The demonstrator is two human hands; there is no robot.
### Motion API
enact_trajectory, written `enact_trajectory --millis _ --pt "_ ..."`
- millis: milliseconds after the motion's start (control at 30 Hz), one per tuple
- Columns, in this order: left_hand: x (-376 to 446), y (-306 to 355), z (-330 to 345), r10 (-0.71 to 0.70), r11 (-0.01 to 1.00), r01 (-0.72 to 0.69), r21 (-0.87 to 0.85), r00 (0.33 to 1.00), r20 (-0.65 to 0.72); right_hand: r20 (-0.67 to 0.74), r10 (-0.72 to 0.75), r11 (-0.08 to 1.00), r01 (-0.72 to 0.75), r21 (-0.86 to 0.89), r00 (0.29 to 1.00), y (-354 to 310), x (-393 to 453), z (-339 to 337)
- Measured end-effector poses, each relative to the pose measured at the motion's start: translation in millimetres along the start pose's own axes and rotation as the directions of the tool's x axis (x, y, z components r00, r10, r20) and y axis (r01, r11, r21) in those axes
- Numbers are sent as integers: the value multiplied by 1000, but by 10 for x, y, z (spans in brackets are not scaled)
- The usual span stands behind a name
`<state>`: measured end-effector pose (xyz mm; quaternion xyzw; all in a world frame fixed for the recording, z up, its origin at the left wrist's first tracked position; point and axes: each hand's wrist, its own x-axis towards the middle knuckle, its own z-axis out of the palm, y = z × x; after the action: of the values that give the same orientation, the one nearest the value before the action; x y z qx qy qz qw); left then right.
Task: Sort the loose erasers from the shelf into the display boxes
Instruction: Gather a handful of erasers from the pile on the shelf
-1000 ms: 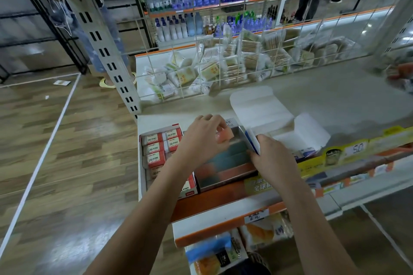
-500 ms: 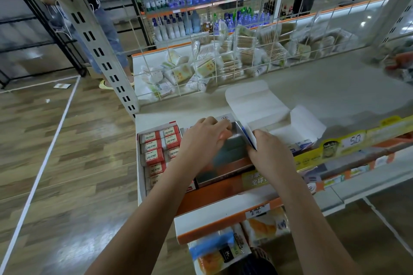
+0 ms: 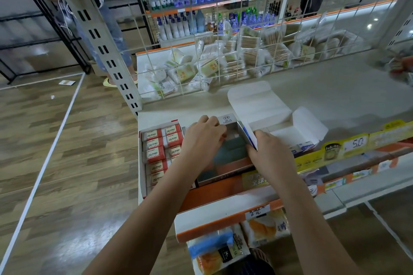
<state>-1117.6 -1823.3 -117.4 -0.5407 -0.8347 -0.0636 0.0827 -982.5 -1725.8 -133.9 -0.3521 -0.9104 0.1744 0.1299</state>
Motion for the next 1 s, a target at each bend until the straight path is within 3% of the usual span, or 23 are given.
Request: enact_trajectory --millis 233,633,900,1000 --pt "-46 -18 -54 -47 998 50 -45 996 76 18 -13 1000 14 -7 1000 4 25 -3" --pt "-188 -87 -160 -250 968 250 14 967 42 31 -44 999 44 3 999 46 50 26" --pt "-165 -78 -169 -220 975 222 -19 973 73 46 -59 998 59 -9 997 65 58 29" --pt "-109 -37 -194 -177 983 181 -41 981 75 114 -62 998 59 26 992 74 82 -16"
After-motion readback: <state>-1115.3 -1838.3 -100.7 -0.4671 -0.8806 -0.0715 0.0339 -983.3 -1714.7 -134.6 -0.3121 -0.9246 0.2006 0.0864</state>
